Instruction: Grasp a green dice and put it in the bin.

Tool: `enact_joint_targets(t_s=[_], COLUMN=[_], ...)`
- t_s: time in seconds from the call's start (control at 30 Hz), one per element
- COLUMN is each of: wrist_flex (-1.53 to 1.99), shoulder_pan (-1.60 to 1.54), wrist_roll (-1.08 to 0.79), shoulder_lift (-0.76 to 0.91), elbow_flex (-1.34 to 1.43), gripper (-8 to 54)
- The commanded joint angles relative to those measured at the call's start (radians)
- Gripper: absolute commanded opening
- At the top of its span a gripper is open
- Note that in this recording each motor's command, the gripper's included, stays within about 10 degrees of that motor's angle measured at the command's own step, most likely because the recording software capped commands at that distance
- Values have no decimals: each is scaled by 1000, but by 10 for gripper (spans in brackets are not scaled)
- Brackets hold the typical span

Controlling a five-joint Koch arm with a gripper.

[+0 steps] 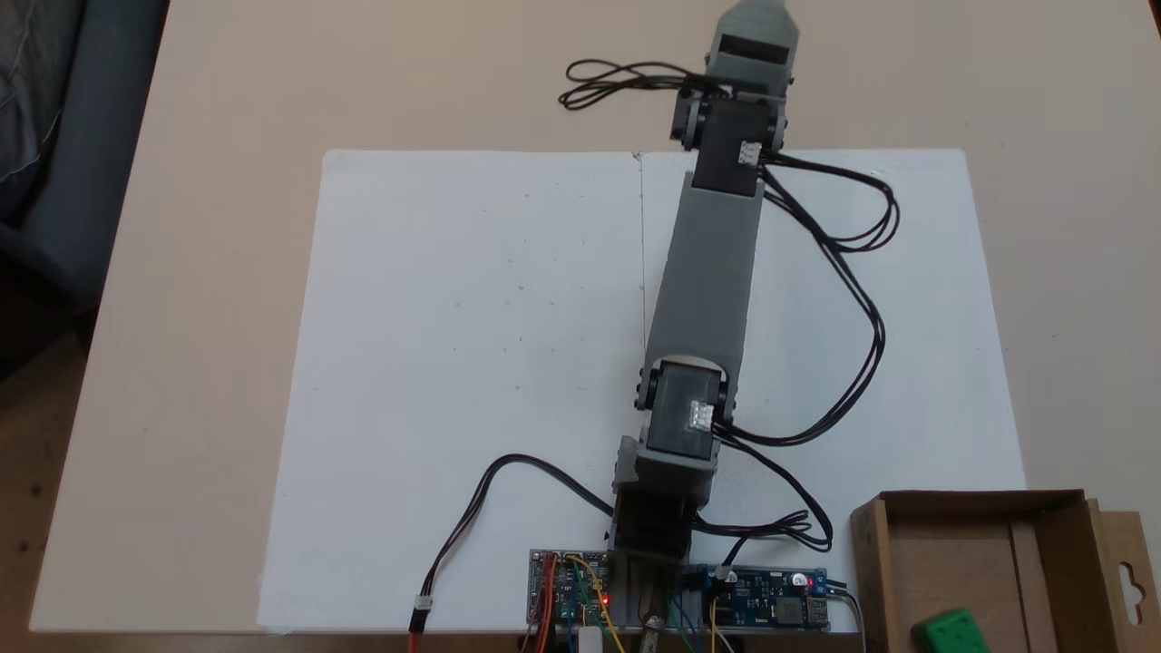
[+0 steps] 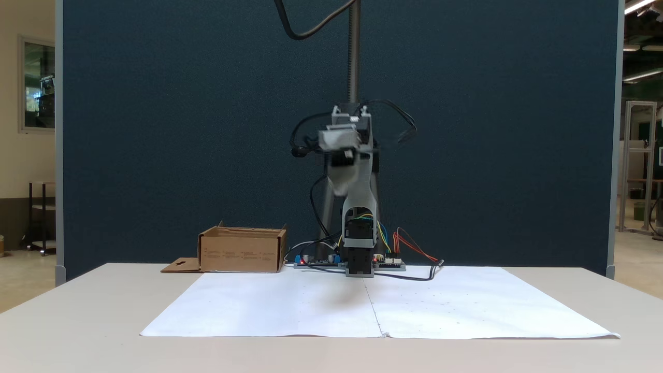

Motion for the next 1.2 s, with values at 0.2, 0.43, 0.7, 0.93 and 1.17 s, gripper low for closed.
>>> enact_joint_targets(t_s=[0.2, 0.43, 0.7, 0.93, 1.17], wrist_flex=[-372, -613, -869, -1093, -1323], shoulder_pan=[-51, -52, -66, -77, -84], wrist_roll=[71, 66, 60, 14, 2], shoulder_lift=[316, 449, 479, 505, 627], elbow_flex=[373, 735, 1032, 1246, 1491], gripper=[439, 458, 451, 444, 441])
